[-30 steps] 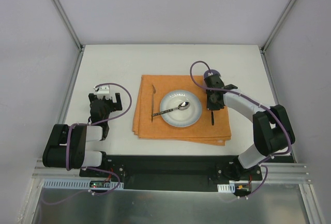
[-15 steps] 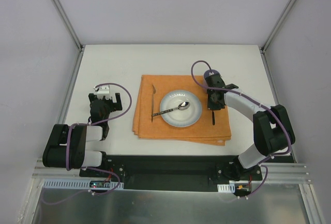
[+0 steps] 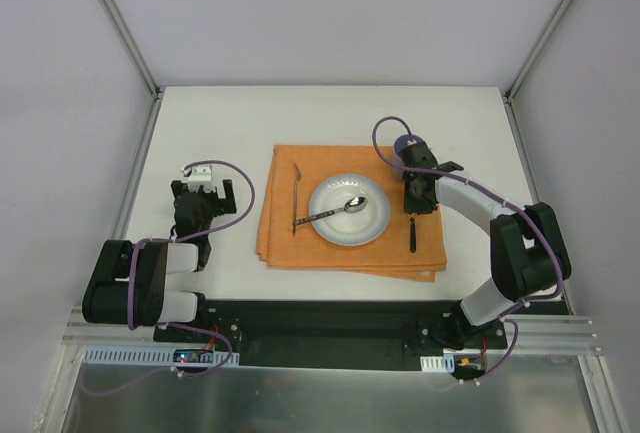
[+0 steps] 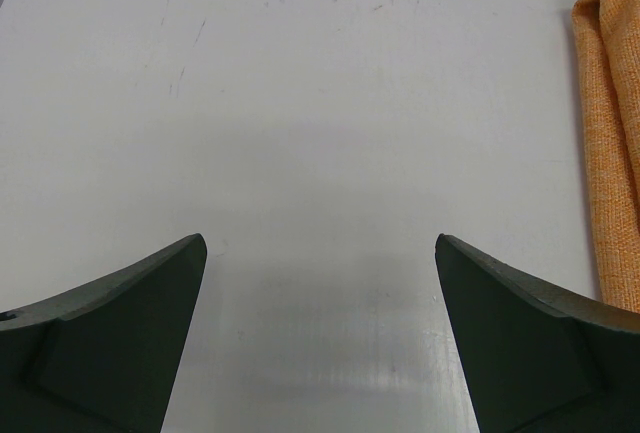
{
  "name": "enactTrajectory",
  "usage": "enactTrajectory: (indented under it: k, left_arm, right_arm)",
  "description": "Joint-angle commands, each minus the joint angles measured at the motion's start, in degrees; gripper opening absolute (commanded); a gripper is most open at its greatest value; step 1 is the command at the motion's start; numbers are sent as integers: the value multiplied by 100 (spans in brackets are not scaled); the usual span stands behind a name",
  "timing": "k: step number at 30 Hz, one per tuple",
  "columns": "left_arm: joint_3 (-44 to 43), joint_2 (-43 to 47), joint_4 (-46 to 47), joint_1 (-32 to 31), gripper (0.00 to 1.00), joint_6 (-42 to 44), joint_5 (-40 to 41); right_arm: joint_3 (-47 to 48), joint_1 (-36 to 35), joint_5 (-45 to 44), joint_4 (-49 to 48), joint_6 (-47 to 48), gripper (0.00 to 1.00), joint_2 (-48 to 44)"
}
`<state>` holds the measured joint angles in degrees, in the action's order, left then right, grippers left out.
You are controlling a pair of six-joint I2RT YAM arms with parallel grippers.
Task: Set the dinner table for one person
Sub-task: Place the knife on the napkin.
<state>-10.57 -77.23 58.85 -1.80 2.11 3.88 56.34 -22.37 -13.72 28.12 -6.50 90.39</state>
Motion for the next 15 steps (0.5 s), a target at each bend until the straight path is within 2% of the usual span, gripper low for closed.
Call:
enactTrajectory:
  k: [1, 7, 10, 15]
  left_arm:
    - [-68, 94, 285, 31, 99, -88, -124]
    - [-68, 103, 285, 31, 99, -88, -124]
    - [-68, 86, 285, 31, 99, -88, -124]
    - [-68, 94, 285, 31, 99, -88, -124]
  right_arm:
    - [-26, 31, 18, 238, 61, 25, -354]
    - [70, 5, 71, 702, -175, 24, -977]
    - [184, -337, -341, 1001, -299, 22, -1373]
    - [316, -1444, -1211, 1467, -852, 20, -2507]
